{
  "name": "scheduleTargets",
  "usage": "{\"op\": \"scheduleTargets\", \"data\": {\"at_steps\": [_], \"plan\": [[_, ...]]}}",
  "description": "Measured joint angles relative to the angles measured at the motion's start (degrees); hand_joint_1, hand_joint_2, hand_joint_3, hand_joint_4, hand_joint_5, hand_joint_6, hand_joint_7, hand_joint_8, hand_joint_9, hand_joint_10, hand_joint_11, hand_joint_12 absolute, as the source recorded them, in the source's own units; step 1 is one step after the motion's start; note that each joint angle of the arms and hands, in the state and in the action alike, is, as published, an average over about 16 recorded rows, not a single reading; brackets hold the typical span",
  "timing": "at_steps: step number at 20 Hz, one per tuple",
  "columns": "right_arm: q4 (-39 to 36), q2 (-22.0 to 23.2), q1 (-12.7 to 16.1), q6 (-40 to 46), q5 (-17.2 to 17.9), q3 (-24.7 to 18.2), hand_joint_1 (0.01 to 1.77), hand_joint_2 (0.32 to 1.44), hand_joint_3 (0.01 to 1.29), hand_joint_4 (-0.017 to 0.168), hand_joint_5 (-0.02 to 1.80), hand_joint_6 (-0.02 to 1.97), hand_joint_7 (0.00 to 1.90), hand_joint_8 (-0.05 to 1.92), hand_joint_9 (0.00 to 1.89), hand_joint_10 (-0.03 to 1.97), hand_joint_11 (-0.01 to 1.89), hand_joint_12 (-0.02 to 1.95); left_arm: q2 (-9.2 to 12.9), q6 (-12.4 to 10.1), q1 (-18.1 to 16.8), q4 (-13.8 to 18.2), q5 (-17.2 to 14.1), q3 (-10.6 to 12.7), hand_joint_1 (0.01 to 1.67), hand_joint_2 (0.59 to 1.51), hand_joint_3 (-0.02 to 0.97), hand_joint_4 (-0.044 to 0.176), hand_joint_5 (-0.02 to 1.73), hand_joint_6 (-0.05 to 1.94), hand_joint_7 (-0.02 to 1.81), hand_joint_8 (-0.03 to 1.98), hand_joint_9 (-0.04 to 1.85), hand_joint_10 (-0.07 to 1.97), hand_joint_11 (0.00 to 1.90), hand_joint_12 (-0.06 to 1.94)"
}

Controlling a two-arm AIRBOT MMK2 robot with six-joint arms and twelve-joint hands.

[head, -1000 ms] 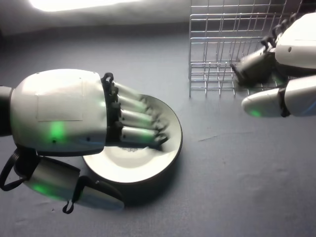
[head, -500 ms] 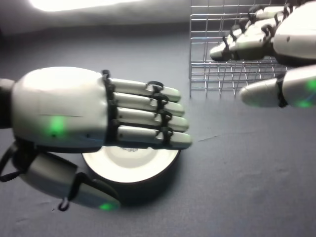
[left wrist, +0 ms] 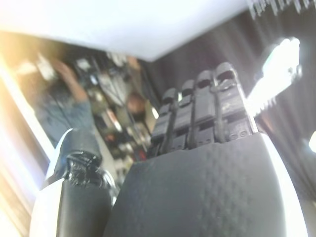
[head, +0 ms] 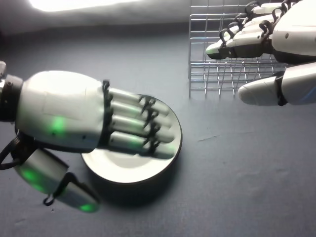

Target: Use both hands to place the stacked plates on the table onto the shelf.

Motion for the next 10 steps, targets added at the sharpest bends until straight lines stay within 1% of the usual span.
{"op": "scheduleTargets", "data": {"at_steps": [5, 8, 10], "plan": [[-0.1, 0.0, 0.1, 0.0, 0.0, 0.1, 0.02, 1.34, 0.01, -0.002, 0.24, 0.02, 0.28, 0.01, 0.25, 0.03, 0.02, 0.82, -1.9, -1.2, 1.6, 5.5, -0.2, 4.5, 0.02, 1.226, 0.019, 0.003, 0.02, -0.01, 0.02, 0.0, 0.02, 0.01, 0.02, 0.0], [-0.2, 0.0, 0.1, 0.1, 0.0, 0.1, 0.02, 1.34, 0.01, -0.001, 0.25, 0.02, 0.29, 0.01, 0.26, 0.03, 0.02, 0.84, -2.8, -0.9, 2.7, 8.3, -0.3, 6.6, 0.02, 1.214, 0.019, 0.004, 0.02, -0.01, 0.02, 0.0, 0.02, 0.01, 0.02, 0.0], [-0.2, 0.0, 0.1, 0.1, 0.0, 0.1, 0.02, 1.34, 0.01, -0.001, 0.26, 0.02, 0.3, 0.01, 0.26, 0.03, 0.02, 0.85, -3.1, -0.7, 3.4, 9.5, -0.3, 7.8, 0.02, 1.209, 0.019, 0.005, 0.02, -0.01, 0.02, 0.0, 0.02, 0.01, 0.02, 0.0]]}}
